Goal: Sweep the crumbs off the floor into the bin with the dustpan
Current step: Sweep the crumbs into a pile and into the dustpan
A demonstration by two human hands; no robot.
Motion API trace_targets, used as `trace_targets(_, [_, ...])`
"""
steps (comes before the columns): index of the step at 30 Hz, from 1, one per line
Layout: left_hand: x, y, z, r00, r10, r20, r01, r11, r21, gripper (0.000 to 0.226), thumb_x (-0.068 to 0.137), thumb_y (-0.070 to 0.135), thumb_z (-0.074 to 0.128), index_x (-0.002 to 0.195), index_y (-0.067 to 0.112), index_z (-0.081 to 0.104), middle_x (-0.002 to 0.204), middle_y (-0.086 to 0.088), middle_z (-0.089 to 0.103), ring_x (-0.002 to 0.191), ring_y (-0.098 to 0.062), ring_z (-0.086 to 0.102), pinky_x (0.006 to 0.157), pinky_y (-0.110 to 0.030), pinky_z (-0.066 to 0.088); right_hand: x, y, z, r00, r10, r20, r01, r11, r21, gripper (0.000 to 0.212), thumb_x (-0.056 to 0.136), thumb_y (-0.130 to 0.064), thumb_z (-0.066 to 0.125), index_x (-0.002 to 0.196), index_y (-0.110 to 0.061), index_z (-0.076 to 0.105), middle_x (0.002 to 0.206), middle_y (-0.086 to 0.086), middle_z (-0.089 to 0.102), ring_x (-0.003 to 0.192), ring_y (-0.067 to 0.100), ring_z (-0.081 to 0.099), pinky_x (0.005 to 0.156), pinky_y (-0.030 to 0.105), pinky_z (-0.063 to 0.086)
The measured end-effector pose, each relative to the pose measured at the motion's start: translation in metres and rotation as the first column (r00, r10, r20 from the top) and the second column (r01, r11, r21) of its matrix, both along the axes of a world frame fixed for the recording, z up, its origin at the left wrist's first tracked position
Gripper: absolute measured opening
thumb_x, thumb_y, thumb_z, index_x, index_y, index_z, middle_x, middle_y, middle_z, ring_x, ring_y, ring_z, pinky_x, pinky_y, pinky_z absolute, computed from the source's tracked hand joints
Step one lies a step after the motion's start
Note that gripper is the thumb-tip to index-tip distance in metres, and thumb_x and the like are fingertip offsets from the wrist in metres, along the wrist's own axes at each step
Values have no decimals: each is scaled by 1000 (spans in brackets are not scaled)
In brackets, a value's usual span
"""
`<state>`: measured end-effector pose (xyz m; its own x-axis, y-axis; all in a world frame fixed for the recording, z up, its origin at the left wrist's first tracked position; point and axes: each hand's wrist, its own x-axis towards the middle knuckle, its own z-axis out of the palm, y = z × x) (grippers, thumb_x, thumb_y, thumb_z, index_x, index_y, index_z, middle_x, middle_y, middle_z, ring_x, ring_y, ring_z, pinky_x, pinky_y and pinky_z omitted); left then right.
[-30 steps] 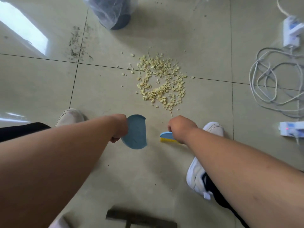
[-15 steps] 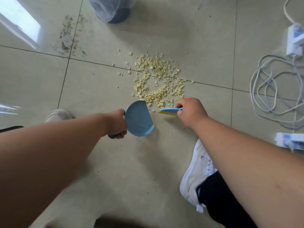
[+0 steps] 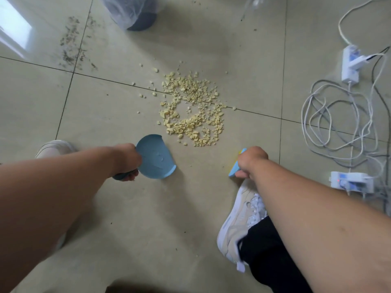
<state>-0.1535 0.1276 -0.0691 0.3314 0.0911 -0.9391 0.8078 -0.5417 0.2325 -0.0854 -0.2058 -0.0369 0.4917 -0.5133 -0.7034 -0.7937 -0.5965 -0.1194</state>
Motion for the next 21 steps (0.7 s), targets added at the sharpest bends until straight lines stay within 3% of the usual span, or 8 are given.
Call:
trace_targets(3, [-1,3,0,1000,-10,-7,10,1000,-2,24,102,4,38,110,-4,59,67,-16,61,42,-21,55,37,-19,45,5,25,-2,999,-17,33,13,994,106,11,92,-12,64,88,-15,55,49,-13,65,59,15,66,49,11,50])
trace_targets(5, [-1,6,-2,1000,-6,-15,6,1000,-2,26,102,3,38,113,-5,60,69,-17,61,45,-22,55,37,-19,45,10,39,-9,997,29,71,-34,997,64,14,90,-7,64,94,-14,53,73,-17,73,71,12,73,72,19,61])
trace_targets(7, [0,8,-5,1000,8,-22,-9,1000,-3,30,101,2,37,117,-7,61,70,-17,61,46,-23,54,37,-20,45,17,51,-11,992,26,123,-36,996,84,13,84,-5,66,95,-6,60,100,8,78,89,27,76,88,38,62])
trace_targets(10, [2,13,-9,1000,24,-1,-24,1000,-20,27,100,2,37,112,-3,60,70,-17,60,46,-22,54,38,-20,45,31,64,-11,990,-31,139,2,979,203,28,87,-5,64,115,2,62,95,20,78,86,34,78,81,43,64])
trace_targets(12, [4,17,-9,999,47,26,-46,998,-38,23,99,2,37,107,0,58,71,-17,60,45,-22,53,39,-20,45,37,66,-7,983,-80,162,42,973,226,23,91,-7,57,113,-1,61,85,18,78,72,31,79,62,32,61])
trace_targets(14, [7,21,-9,996,71,46,-69,997,-41,23,99,3,38,108,2,58,72,-18,61,44,-21,54,39,-20,46,43,59,-2,975,-88,202,52,982,180,22,90,-11,56,110,-2,60,84,16,78,67,31,78,55,26,56])
trace_targets(18, [15,23,-7,995,83,62,-81,996,-33,25,99,4,39,113,2,59,75,-17,63,48,-22,56,39,-20,47,47,28,10,978,76,195,-59,994,-91,11,83,-12,62,90,-6,58,92,16,76,83,34,77,81,42,64])
trace_targets(21, [16,22,-7,995,86,50,-85,996,-25,27,99,4,39,116,2,59,77,-17,63,51,-23,56,39,-20,48,37,8,11,989,131,68,-114,971,-211,15,88,-6,59,74,-7,53,63,15,69,68,35,78,75,44,65])
